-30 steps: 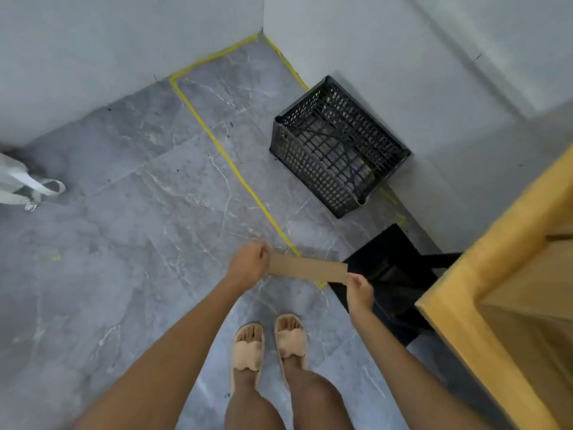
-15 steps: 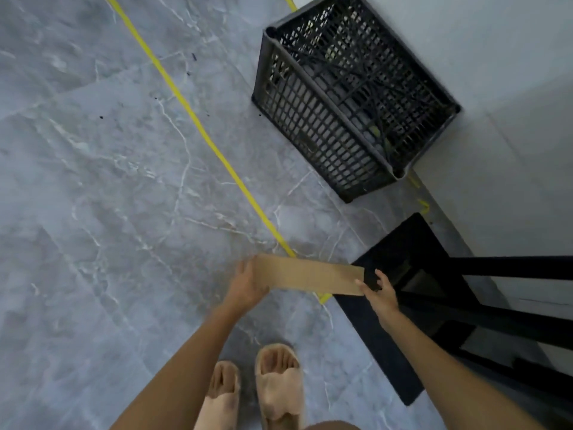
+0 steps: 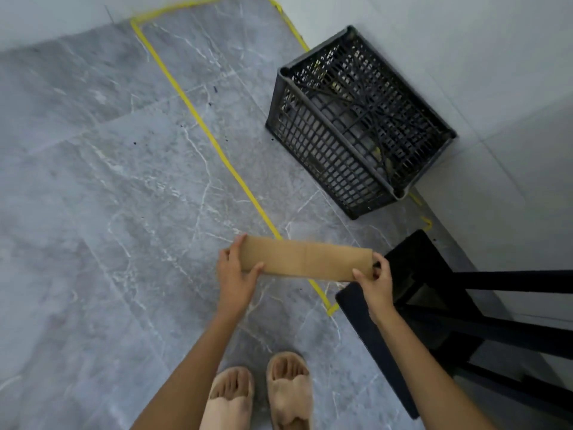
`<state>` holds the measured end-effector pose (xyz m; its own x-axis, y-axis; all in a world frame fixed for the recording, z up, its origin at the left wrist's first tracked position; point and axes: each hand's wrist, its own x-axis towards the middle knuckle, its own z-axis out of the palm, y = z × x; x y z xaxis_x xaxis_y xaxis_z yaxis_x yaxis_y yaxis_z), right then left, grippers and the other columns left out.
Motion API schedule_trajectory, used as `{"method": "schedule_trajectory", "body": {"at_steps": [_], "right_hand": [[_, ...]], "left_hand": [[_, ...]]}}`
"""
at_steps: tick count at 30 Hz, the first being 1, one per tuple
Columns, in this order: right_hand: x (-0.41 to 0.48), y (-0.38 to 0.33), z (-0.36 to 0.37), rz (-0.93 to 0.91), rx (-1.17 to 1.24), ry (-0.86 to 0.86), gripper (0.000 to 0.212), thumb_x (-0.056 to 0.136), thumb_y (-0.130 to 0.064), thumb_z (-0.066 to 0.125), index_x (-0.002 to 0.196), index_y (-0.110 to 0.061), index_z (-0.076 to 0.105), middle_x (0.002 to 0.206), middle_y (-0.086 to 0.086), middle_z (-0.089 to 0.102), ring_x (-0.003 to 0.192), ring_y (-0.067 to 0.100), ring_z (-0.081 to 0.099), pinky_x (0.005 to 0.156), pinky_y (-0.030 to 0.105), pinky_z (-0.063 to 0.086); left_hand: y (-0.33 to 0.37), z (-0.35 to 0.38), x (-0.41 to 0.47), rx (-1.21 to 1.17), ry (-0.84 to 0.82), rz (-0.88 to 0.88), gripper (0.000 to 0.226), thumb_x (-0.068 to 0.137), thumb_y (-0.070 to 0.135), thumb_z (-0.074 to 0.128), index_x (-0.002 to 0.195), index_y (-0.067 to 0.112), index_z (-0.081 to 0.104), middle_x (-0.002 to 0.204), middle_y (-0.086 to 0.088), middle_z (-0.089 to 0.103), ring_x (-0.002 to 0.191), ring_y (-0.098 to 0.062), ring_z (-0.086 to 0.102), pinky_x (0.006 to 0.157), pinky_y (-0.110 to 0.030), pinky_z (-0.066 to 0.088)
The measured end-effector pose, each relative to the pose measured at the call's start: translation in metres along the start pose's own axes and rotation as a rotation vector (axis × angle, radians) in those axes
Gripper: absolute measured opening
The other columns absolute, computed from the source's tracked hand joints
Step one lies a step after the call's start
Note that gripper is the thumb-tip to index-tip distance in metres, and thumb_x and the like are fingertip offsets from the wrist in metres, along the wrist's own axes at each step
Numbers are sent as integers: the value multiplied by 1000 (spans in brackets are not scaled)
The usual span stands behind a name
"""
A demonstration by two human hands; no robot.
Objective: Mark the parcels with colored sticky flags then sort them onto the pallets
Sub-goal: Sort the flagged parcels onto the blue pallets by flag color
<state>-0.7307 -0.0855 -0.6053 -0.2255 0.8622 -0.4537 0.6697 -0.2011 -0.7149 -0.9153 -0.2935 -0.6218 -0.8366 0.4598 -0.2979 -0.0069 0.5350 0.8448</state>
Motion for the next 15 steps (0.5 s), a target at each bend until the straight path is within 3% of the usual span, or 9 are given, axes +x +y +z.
{"method": "schedule_trajectory", "body": {"at_steps": [3,5,7,9,11,15], "right_hand": [[-35,-63,0,-99,49,-20,60,81,-4,69,133,-17,42,131,12,47,116,25,48,93,36,44],[-64,-110,-1,-130,82,-45,60,79,-4,70,132,-14,43,131,14,49,115,26,50,94,39,45],[-99,-163,-7,-165,113,-59,62,79,-4,71,134,-10,42,130,17,49,116,29,50,97,45,43],[-138,-220,-18,-201,142,-91,62,79,-5,72,134,-7,42,129,19,49,116,30,50,98,47,43],[-179,-284,-32,-225,173,-122,61,80,-4,71,133,-4,41,129,21,48,116,28,48,97,43,42],[-256,-420,-79,-298,249,-138,59,80,-10,71,132,-12,44,123,20,47,105,22,46,89,28,40]], "left_hand": [[45,-67,-2,-49,92,9,74,73,19,79,137,24,43,111,-9,45,102,-29,52,92,-44,46],[82,-115,-8,-94,152,2,73,73,18,79,137,22,45,110,-6,43,102,-25,52,93,-43,47],[130,-168,-18,-143,226,-19,67,76,14,77,136,15,47,111,-4,39,95,-13,52,92,-34,48],[190,-223,-31,-168,300,-42,61,78,14,75,134,11,50,111,-4,38,88,-3,51,85,-15,47],[255,-280,-45,-176,353,-43,56,80,15,74,131,10,52,111,-4,39,93,-6,51,76,-1,41],[390,-385,-82,-196,455,1,50,83,23,71,128,10,54,115,1,43,104,-11,50,91,-18,38]]}}
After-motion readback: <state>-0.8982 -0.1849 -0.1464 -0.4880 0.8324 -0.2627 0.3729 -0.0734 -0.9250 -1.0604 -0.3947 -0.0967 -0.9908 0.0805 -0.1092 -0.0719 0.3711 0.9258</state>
